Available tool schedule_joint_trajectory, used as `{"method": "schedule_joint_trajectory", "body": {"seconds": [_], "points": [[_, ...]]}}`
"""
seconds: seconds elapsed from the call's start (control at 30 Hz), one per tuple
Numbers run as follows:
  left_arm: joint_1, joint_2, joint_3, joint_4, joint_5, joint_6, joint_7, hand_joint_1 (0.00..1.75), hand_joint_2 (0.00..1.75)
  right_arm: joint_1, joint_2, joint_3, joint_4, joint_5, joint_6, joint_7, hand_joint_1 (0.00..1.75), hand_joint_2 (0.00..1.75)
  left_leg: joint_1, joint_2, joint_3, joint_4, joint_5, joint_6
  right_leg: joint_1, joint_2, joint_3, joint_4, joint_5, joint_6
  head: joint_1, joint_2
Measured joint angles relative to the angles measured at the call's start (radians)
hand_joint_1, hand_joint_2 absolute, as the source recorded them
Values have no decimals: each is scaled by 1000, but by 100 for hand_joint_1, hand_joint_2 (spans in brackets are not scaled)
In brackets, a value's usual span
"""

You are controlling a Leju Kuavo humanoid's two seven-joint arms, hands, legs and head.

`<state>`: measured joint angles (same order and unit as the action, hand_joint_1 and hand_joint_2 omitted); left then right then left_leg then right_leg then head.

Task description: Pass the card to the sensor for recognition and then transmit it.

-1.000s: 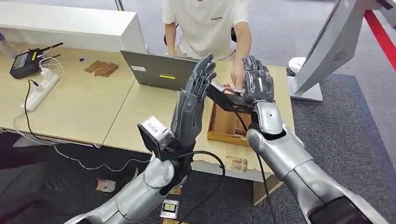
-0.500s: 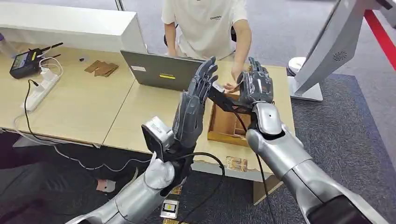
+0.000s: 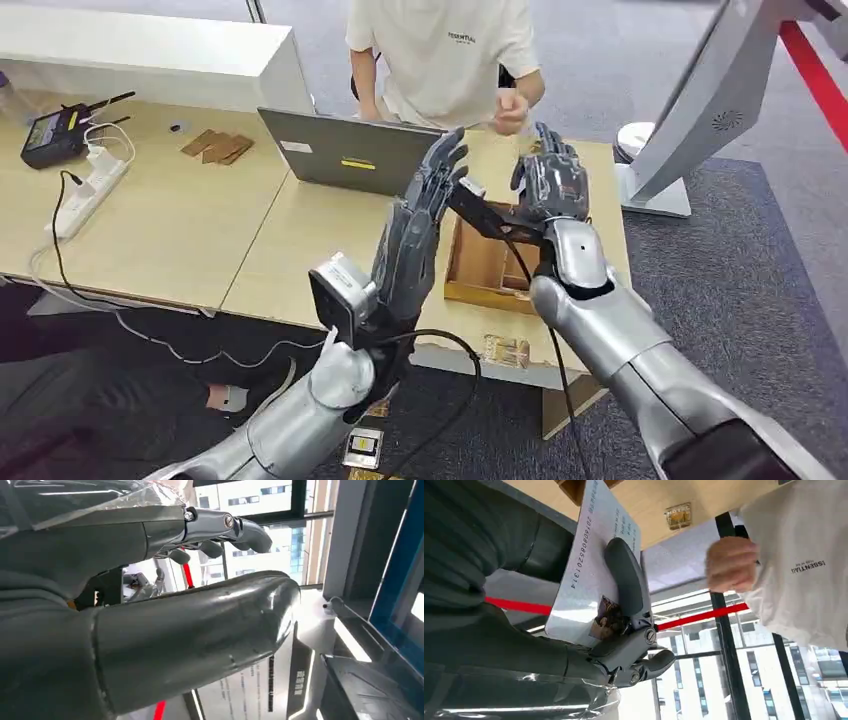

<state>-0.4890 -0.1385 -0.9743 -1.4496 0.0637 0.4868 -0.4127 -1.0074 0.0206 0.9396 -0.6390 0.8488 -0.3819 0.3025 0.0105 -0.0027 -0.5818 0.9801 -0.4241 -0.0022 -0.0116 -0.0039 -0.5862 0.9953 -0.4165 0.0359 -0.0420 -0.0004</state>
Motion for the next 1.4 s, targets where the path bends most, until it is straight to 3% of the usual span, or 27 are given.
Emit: {"method": "schedule_joint_trajectory", "body": {"seconds": [0.17, 0.47, 0.7, 1.0, 1.4], "points": [[8, 8, 5, -3, -20, 27, 18, 0, 0, 29, -42, -13, -65, -19, -12, 26, 175, 175, 0, 0, 0, 0, 0, 0, 0, 0, 0, 0, 0, 0, 0, 0], [34, 36, 29, -29, -60, 66, 51, 0, 0, 138, -186, -83, -237, -25, -68, 89, 175, 175, 0, 0, 0, 0, 0, 0, 0, 0, 0, 0, 0, 0, 0, 0], [42, 57, 41, -45, -64, 82, 53, 0, 0, 241, -275, -151, -313, -51, -99, 87, 175, 175, 0, 0, 0, 0, -1, 0, 0, 1, 0, 0, 0, 0, 0, 0], [46, 71, 53, -61, -67, 93, 63, 0, 0, 314, -314, -201, -336, -73, -119, 57, 175, 175, 0, 0, 0, 0, -1, 0, 0, 1, 0, 0, 0, 0, 0, 0], [39, 74, 54, -62, -66, 80, 71, 0, 0, 336, -309, -223, -335, -74, -103, 8, 175, 175, 0, 0, 0, 0, -1, 0, 0, 1, 0, 0, 0, 0, 0, 0]]}}
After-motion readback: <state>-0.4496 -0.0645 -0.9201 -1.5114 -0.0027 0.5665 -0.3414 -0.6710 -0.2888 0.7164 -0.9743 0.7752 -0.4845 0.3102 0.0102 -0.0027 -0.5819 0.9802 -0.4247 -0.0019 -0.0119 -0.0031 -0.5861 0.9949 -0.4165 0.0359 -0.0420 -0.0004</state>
